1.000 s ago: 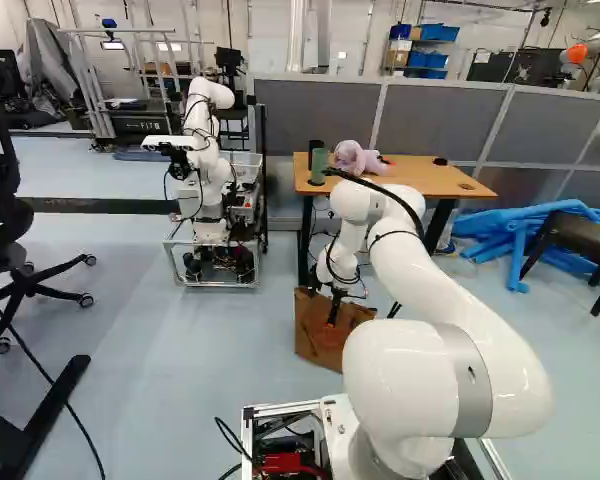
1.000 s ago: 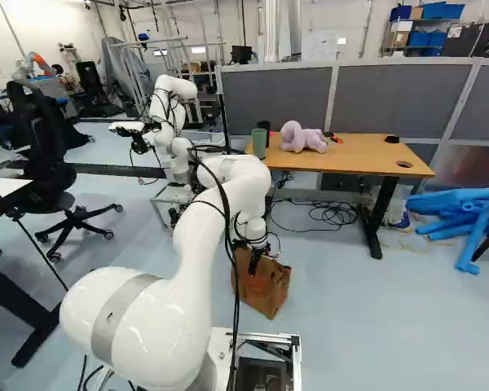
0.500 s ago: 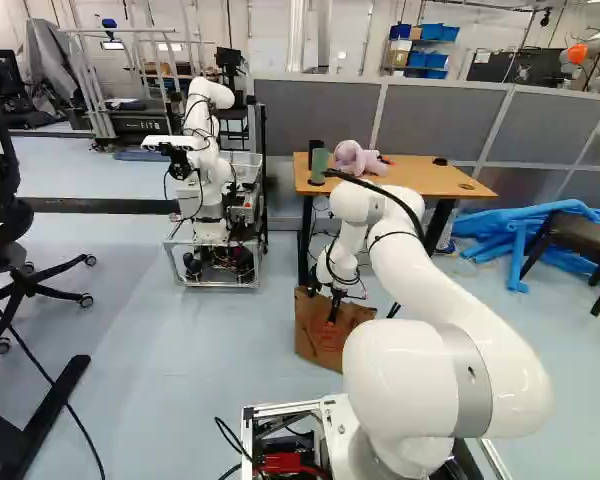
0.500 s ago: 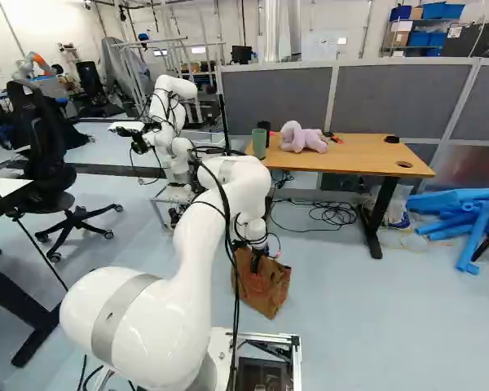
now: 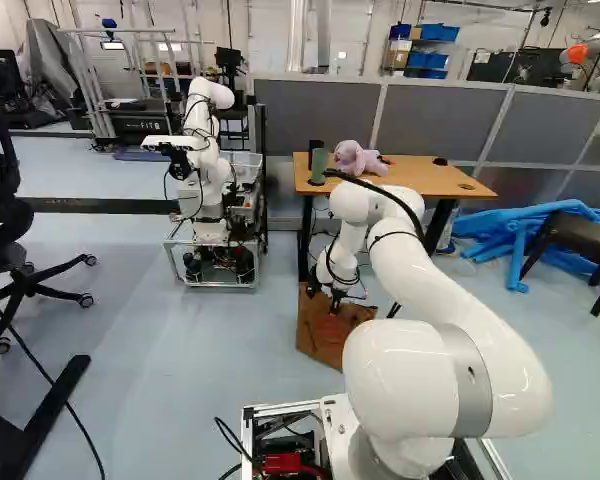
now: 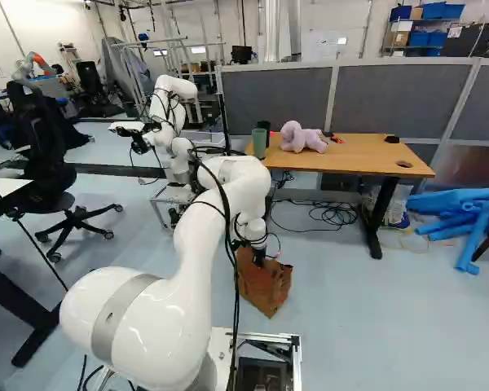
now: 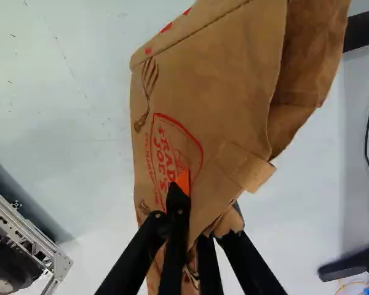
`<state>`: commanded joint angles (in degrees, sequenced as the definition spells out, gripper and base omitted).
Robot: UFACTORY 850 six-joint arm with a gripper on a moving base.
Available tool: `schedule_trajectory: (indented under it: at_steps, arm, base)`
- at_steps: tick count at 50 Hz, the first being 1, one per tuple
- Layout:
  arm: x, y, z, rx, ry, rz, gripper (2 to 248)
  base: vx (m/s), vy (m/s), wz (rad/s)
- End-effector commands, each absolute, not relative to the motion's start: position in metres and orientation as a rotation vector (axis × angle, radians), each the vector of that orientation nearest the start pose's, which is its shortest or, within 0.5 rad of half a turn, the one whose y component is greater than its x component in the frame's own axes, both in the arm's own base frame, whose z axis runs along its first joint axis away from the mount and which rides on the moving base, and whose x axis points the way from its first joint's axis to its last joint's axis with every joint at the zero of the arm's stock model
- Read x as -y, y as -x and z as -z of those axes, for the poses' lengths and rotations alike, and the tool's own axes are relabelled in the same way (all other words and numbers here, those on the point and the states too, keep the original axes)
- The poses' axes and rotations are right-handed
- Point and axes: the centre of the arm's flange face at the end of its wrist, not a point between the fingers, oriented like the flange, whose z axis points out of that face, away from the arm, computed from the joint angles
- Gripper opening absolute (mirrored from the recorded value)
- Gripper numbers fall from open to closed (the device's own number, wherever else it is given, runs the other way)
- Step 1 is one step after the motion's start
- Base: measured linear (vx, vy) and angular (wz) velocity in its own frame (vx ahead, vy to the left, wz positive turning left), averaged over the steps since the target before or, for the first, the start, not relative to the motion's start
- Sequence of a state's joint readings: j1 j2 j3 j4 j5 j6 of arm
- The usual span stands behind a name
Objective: Pick up the bag on the ground and place it on the table
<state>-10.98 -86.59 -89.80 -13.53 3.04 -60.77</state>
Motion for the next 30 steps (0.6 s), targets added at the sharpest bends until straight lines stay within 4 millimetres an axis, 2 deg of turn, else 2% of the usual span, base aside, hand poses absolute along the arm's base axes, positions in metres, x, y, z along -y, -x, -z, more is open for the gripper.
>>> schedule_trajectory:
  at_steps: [10, 30]
  arm:
    - [0.108, -0.562, 0.117, 1.681, 2.725, 0.141, 21]
    - [0.108, -0.562, 0.089, 1.682, 2.727, 0.141, 21]
  base:
    - [0.000, 0.000, 0.000]
    - [0.000, 0.000, 0.000]
